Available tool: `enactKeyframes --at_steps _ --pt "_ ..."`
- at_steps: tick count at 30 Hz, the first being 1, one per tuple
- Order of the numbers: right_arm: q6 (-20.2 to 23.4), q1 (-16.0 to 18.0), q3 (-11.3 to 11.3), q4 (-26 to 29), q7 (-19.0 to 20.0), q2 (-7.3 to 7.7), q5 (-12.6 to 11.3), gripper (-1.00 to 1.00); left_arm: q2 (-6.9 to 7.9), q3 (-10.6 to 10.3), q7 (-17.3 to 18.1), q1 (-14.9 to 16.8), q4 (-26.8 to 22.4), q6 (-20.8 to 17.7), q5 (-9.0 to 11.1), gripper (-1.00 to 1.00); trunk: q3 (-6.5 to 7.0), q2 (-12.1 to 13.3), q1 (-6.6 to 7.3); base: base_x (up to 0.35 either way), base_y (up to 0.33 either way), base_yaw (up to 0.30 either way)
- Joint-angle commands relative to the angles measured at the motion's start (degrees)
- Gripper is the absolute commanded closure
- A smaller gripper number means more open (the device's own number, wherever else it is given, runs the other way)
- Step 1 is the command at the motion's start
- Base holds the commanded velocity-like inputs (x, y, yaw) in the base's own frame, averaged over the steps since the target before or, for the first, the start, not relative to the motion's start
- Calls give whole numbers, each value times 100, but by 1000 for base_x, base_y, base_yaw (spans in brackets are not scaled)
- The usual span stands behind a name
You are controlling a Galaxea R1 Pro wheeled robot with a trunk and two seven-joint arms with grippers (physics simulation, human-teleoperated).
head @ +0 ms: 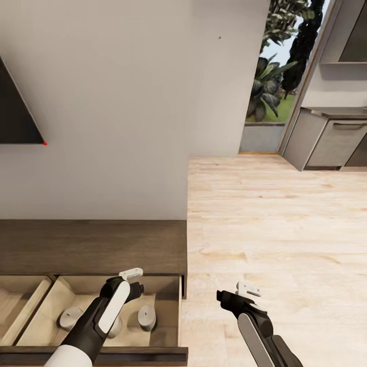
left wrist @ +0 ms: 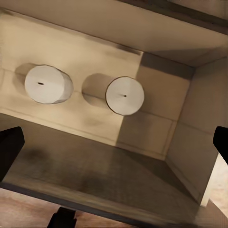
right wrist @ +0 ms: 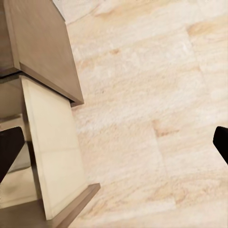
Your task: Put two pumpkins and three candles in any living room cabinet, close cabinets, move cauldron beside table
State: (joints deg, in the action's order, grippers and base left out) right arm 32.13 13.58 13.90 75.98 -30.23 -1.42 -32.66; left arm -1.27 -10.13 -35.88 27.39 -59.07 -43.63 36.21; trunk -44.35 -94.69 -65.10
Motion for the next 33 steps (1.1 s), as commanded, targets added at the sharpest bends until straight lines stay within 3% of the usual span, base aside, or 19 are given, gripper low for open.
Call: enactKeyframes --at_steps 1,22,33 --pt "8 4 8 8 -55 1 -56 -100 9 -11 -59 3 0 -5 61 -100 13 39 23 0 0 0" --pt "-36 4 -1 23 -33 1 -64 -100 24 -16 -59 3 10 -14 70 -100 390 881 484 -5 0 0" --pt "-43 4 -1 6 -27 1 -60 -100 41 -7 -59 3 10 -14 62 -100 588 1322 726 -281 0 0"
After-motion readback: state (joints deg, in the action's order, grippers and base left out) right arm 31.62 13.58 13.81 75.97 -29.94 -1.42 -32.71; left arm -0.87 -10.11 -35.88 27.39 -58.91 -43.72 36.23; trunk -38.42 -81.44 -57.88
